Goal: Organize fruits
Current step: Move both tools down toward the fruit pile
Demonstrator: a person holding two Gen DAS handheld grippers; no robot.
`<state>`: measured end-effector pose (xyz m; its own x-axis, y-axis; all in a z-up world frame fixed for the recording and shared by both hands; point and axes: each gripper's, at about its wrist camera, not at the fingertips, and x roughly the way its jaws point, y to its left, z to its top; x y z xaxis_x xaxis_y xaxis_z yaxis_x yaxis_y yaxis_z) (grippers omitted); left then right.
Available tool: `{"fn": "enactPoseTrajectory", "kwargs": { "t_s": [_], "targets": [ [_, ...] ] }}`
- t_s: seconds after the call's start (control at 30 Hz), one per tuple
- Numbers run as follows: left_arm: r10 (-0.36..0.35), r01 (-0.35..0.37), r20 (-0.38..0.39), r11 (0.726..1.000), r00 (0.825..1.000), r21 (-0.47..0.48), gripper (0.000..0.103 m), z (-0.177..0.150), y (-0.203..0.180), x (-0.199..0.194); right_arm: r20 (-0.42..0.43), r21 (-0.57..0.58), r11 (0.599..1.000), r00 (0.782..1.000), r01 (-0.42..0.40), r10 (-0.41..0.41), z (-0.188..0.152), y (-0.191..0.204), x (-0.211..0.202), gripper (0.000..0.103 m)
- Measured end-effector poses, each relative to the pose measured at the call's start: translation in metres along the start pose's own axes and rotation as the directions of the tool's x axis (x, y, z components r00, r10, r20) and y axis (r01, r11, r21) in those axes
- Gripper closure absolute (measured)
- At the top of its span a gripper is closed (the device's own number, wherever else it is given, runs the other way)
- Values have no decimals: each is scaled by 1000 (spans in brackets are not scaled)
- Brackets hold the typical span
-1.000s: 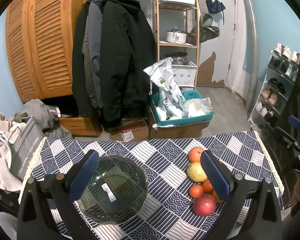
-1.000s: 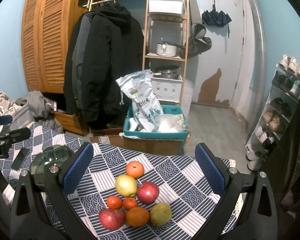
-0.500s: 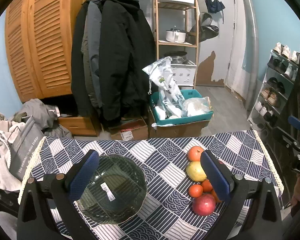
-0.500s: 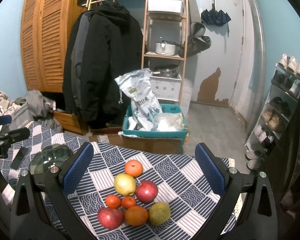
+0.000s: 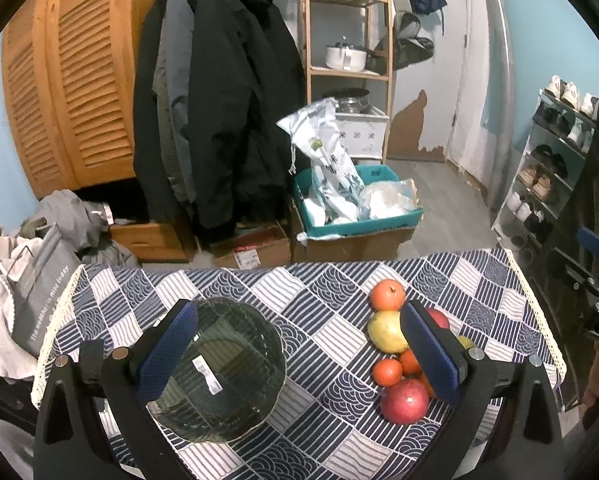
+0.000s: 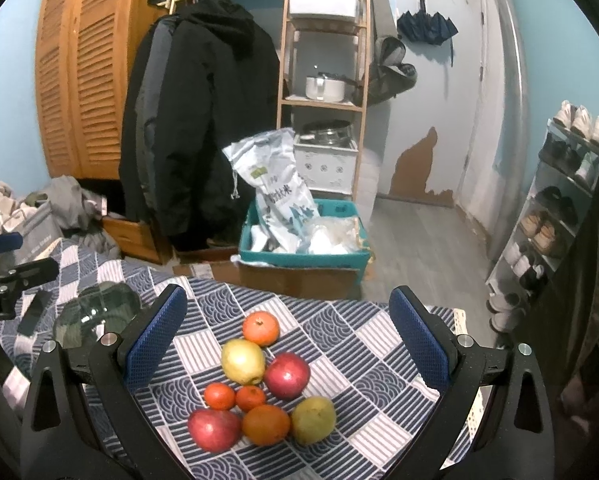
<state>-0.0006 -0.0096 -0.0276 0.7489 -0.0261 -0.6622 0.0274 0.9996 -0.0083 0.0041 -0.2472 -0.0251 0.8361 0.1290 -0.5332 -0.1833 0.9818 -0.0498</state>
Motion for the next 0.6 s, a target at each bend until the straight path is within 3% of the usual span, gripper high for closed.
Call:
{"fn": "enactPoseTrajectory", "kwargs": {
  "t_s": [0.3,0.6],
  "targets": [
    [-41,43,-98,999,994,17,1,-9,-19,26,-78,-5,999,996,31,-32,-16,-12,14,4],
    [-82,90,-208,996,975,27,1,-28,-41,55,-148,-12,998,987,59,-60,-33,-22,28,4]
  ]
}}
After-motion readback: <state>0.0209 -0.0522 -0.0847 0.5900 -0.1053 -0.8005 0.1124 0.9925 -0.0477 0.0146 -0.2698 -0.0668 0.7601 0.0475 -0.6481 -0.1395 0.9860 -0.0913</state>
